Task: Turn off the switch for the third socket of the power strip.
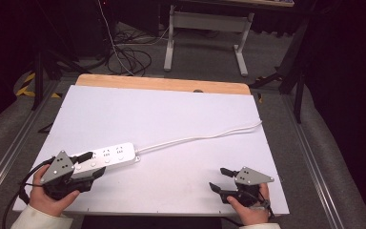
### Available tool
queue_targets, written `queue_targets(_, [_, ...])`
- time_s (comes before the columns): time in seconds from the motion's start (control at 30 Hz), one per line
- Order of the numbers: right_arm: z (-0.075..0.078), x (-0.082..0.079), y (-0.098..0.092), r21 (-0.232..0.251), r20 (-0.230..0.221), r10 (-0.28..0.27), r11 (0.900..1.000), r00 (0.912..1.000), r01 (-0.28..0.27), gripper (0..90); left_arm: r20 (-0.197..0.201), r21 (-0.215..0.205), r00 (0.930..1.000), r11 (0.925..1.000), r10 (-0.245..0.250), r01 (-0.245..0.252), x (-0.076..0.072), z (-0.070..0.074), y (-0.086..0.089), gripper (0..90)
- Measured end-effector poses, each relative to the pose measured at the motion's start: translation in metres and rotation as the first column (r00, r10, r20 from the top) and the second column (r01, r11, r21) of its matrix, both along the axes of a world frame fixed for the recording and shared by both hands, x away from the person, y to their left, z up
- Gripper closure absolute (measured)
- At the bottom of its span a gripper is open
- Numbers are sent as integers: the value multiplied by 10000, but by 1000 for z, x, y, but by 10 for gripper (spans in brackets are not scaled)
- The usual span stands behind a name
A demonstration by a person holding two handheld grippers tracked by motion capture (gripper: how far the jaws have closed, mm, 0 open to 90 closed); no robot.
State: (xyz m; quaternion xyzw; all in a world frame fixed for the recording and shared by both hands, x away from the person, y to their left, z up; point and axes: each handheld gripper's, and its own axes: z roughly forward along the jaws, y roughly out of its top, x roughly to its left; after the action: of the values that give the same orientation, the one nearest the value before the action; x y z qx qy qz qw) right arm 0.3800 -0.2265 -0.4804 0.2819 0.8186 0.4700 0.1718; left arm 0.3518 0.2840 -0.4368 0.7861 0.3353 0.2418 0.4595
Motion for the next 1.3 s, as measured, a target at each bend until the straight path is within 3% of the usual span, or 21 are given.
queue_targets(0.17, [0, 0, 0, -12, -8, 28, 10000, 10000, -28, 331, -231, -61, 9997, 10000, 18, -20, 7, 0, 4, 357])
queue_targets(0.73, [-1, 1, 0, -75, -8, 12, 10000, 10000, -12, 331, -296, -41, 9986, 9990, 448, -449, 24, 3, 15, 379])
queue_targets(0.93, [-1, 1, 0, -87, -7, 17, 10000, 10000, -17, 331, -767, -72, 9963, 9992, 381, -387, 30, 1, 15, 431])
queue_targets(1.03, [-1, 1, 0, -84, -4, 21, 10000, 10000, -21, 331, -589, 524, 9968, 9973, 537, -507, 30, 1, 12, 455])
queue_targets(1.13, [-1, 1, 0, -77, 6, 37, 10000, 10000, -37, 331, -478, 604, 9968, 9963, 635, -605, 30, 2, 12, 460])
queue_targets(1.3, [-1, 1, 0, -53, -30, 43, 10000, 10000, -43, 331, -661, 616, 9950, 9956, 753, -712, 32, 2, 14, 483])
